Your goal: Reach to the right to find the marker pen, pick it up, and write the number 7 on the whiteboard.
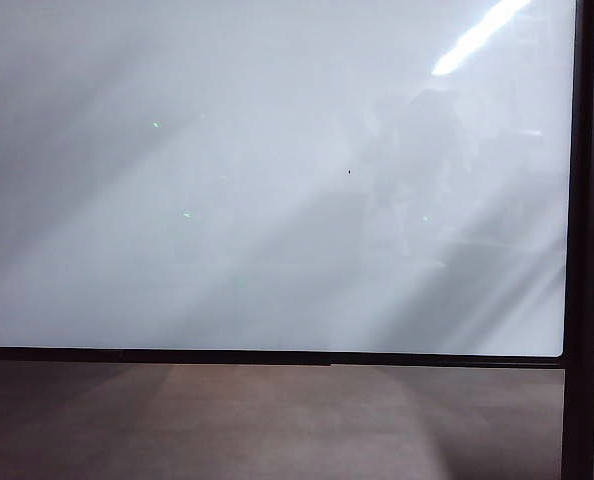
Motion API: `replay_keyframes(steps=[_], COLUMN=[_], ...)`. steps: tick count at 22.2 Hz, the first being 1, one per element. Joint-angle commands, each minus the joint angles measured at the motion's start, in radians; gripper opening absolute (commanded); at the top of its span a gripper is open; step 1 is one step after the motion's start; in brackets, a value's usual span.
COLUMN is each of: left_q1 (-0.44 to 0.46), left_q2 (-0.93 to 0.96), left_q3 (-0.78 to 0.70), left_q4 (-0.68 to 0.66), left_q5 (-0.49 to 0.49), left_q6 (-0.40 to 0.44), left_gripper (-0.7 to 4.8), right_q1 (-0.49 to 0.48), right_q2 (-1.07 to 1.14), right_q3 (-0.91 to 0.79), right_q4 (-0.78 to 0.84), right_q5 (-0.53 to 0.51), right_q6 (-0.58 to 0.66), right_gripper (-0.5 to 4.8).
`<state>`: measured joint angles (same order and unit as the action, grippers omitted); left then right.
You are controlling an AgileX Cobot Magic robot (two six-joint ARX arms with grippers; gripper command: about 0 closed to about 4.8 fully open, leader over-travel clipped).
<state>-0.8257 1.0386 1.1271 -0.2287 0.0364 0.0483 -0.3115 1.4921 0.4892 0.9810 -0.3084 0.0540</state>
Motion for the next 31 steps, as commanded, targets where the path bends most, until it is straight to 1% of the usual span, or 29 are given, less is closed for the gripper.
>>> replay_keyframes(steps=[1, 2, 4, 12, 18, 26, 31], left_q1=[-0.001, -0.001, -0.001, -0.001, -0.001, -0.001, -0.001], left_q2=[-0.002, -0.002, -0.002, -0.002, -0.002, -0.001, 0.002], left_q3=[0.007, 0.007, 0.007, 0.007, 0.007, 0.006, 0.006], left_q4=[0.010, 0.010, 0.010, 0.024, 0.029, 0.028, 0.028], left_q5=[0.013, 0.013, 0.013, 0.009, 0.009, 0.005, 0.001], left_q6=[-0.004, -0.004, -0.004, -0.003, -0.003, -0.003, -0.003], left_gripper=[-0.05, -0.05, -0.05, -0.05, -0.05, -0.05, -0.05], right_q1=[0.009, 0.009, 0.009, 0.009, 0.009, 0.010, 0.012], right_q2=[0.129, 0.177, 0.239, 0.413, 0.505, 0.600, 0.604], right_q3=[0.034, 0.056, 0.101, 0.315, 0.430, 0.501, 0.513], right_q4=[0.120, 0.153, 0.185, 0.176, 0.167, 0.167, 0.168], right_q5=[-0.045, -0.066, -0.071, -0.092, -0.105, -0.117, -0.113], right_q6=[0.026, 0.029, 0.029, 0.028, 0.028, 0.029, 0.024], right_gripper=[2.70, 2.70, 2.69, 2.64, 2.61, 2.61, 2.60])
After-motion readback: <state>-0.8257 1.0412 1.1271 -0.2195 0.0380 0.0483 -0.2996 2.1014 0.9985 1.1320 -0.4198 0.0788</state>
